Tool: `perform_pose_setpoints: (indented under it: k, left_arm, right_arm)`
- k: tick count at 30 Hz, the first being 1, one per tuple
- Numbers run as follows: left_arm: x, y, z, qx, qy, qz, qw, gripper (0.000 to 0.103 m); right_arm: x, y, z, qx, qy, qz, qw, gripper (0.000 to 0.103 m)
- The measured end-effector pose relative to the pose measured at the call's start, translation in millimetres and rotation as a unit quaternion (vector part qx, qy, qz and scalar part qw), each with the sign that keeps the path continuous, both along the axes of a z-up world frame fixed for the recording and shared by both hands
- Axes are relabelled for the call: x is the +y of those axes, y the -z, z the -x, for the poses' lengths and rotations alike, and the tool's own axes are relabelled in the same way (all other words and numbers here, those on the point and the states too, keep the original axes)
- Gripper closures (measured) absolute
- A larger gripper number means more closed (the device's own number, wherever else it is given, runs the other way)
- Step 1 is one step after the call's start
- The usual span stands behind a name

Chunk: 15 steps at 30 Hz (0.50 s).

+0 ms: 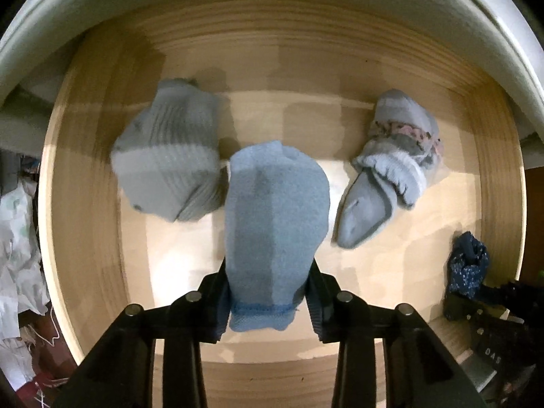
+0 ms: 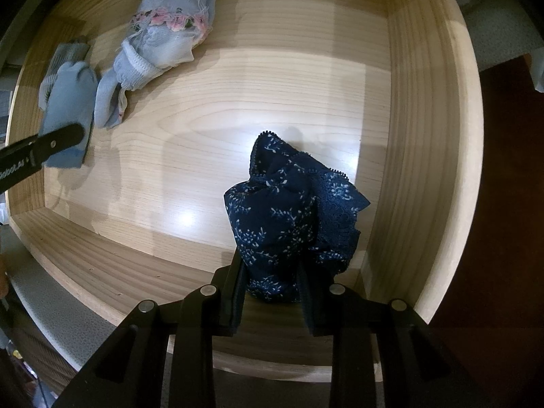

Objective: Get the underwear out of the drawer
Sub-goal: 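Close the left tool on the pale blue sock while the right tool holds the navy briefs, then lift the pale blue sock with the left tool and carry it over the white box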

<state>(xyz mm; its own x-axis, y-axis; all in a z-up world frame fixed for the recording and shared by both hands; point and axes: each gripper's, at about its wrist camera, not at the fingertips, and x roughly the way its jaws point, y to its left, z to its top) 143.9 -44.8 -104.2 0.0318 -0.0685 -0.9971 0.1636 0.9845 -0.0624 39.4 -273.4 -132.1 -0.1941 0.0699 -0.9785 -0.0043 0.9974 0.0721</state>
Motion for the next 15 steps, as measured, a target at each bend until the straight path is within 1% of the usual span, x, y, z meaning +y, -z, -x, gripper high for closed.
perform_pose_setpoints:
  k: [4, 10, 15]
  left_arm:
    - [8, -7, 9, -0.001, -0.004, 0.005, 1.0000, 0.066]
    - [15, -23, 27, -0.016, -0.010, 0.021, 0.9996, 0.066]
    - [29, -39, 39, -0.029, -0.018, 0.032, 0.9989, 0.066]
  right_arm:
    - [1, 0, 0, -0.001, 0.001, 0.000, 1.000, 0.077]
    - [4, 1, 1, -0.003, 0.002, 0.001, 1.000, 0.077]
    - [4, 0, 2, -0.005, 0.000, 0.001, 1.000, 0.077]
